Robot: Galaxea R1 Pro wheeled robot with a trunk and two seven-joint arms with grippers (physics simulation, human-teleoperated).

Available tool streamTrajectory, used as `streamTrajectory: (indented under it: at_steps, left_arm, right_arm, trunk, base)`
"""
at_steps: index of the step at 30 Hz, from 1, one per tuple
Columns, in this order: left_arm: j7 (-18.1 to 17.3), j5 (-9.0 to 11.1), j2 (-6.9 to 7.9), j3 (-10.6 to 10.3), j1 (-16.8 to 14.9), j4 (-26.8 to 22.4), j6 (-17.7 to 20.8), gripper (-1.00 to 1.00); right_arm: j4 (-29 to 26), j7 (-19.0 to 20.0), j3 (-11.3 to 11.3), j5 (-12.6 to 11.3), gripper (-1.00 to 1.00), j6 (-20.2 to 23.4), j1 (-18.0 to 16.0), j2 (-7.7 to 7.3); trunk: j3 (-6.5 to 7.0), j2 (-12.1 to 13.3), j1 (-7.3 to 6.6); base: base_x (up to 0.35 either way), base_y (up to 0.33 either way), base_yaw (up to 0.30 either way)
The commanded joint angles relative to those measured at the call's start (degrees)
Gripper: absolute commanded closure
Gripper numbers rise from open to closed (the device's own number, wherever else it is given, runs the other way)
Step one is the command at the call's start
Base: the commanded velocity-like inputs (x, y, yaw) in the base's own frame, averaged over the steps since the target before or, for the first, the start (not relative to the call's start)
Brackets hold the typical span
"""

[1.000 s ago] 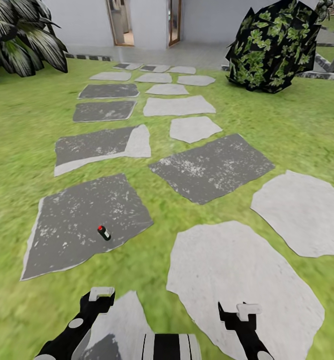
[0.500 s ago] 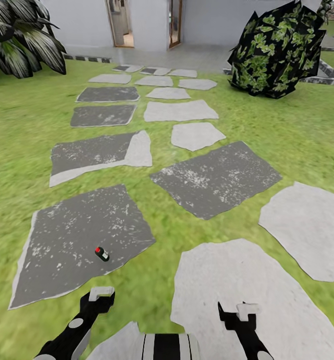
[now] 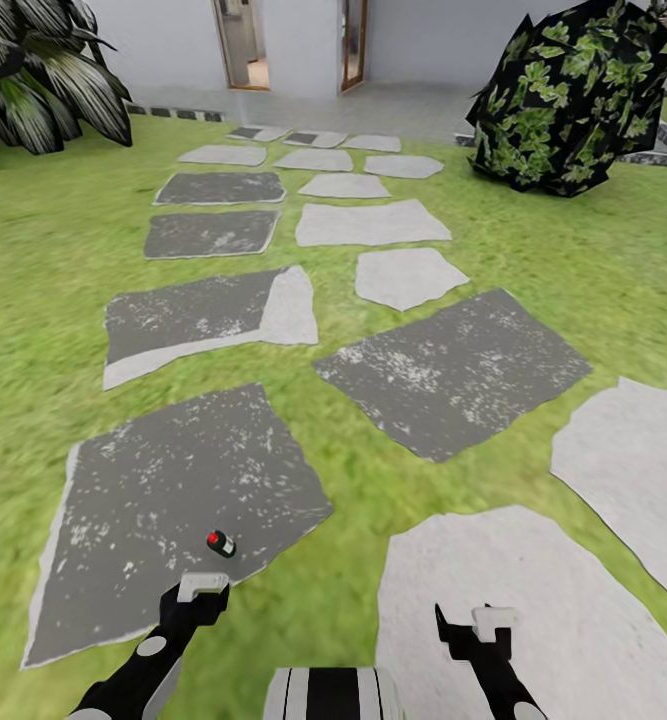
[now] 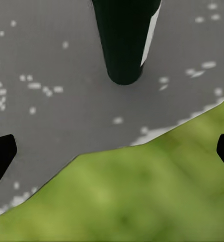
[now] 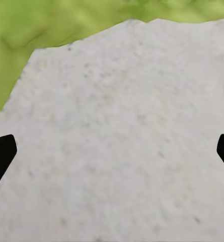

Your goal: Pick up the pesticide atomizer in the garden and spray insectifuge to fully cover both potted plants in the garden.

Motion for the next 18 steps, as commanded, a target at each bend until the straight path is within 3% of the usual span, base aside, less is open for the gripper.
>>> streamTrajectory:
  at_steps: [1,9,13,18]
  left_arm:
    - [0.1,-0.1,-0.01,0.0,0.0,0.1,-0.2,-1.0]
    - [0.1,-0.1,-0.01,0.0,0.1,0.1,-0.4,-1.0]
    - [0.1,0.0,-0.17,-0.1,0.1,0.3,-4.7,-1.0]
    - [0.1,-0.1,-0.45,-0.1,0.1,0.3,-6.0,-1.0]
  right_arm:
    - [0.0,0.0,0.0,0.0,-1.0,-0.2,0.0,0.0]
    - [0.1,0.0,0.0,0.0,-1.0,-0.2,0.0,0.07]
    - [0.3,0.0,0.0,0.0,-1.0,-0.2,0.0,0.1]
    - [0.3,0.0,0.0,0.0,-1.0,-0.2,0.0,0.16]
  trunk:
    - [-0.03,0.0,0.0]
    - [-0.03,0.0,0.0]
    - [-0.03,0.0,0.0]
    - [-0.03,0.0,0.0]
  base:
    - [0.079,0.088,0.0]
    - [0.017,0.018,0.0]
    - [0.0,0.0,0.0]
    - [0.0,0.0,0.0]
